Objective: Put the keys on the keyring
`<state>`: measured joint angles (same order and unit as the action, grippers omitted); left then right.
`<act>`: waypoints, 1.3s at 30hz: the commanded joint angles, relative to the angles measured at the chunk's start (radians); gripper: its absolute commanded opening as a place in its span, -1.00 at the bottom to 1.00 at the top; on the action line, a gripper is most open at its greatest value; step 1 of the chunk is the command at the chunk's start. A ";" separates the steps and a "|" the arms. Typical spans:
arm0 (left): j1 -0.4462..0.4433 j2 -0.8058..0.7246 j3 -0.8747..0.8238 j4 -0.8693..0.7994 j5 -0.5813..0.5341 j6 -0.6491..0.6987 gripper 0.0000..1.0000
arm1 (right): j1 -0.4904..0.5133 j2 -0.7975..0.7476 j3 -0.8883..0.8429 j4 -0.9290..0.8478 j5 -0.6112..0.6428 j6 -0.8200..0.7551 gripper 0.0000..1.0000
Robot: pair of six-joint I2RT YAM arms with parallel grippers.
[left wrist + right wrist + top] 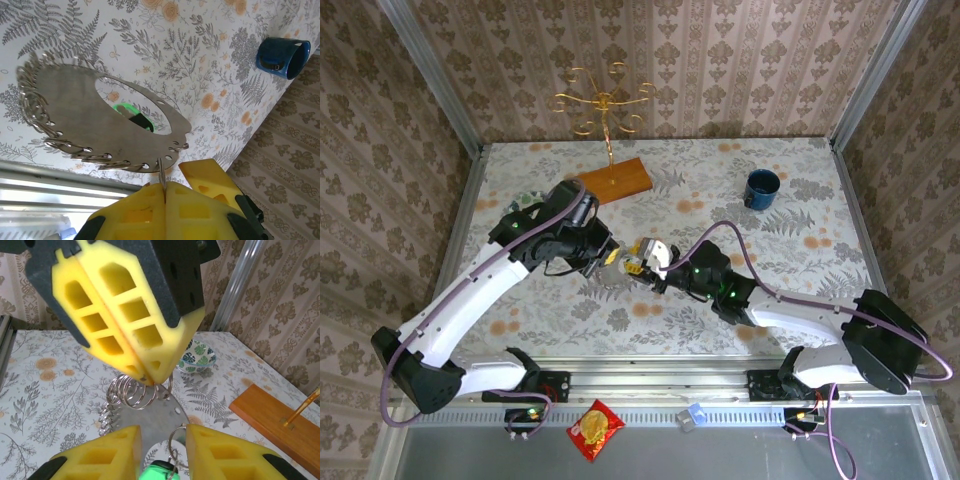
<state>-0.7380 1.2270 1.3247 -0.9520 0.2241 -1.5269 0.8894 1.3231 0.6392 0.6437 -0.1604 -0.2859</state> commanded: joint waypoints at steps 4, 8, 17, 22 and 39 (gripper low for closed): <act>0.003 -0.001 0.028 -0.021 0.041 -0.091 -1.00 | 0.013 0.026 0.014 0.120 -0.015 -0.010 -0.40; -0.001 -0.004 0.006 0.013 0.059 -0.116 -1.00 | 0.021 0.046 0.023 0.130 -0.006 -0.015 -0.42; -0.009 -0.004 0.003 0.016 0.072 -0.134 -1.00 | 0.027 0.062 0.033 0.172 0.015 -0.019 -0.53; -0.012 -0.007 0.000 0.015 0.072 -0.143 -1.00 | 0.029 0.062 0.033 0.185 0.013 -0.015 -0.57; -0.017 -0.094 -0.058 0.094 -0.062 -0.124 -0.24 | 0.032 0.077 0.038 0.159 0.047 -0.031 -1.00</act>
<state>-0.7528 1.1946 1.2823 -0.8886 0.2310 -1.6104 0.9146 1.4261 0.6537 0.7971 -0.1341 -0.2932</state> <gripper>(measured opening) 0.312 0.052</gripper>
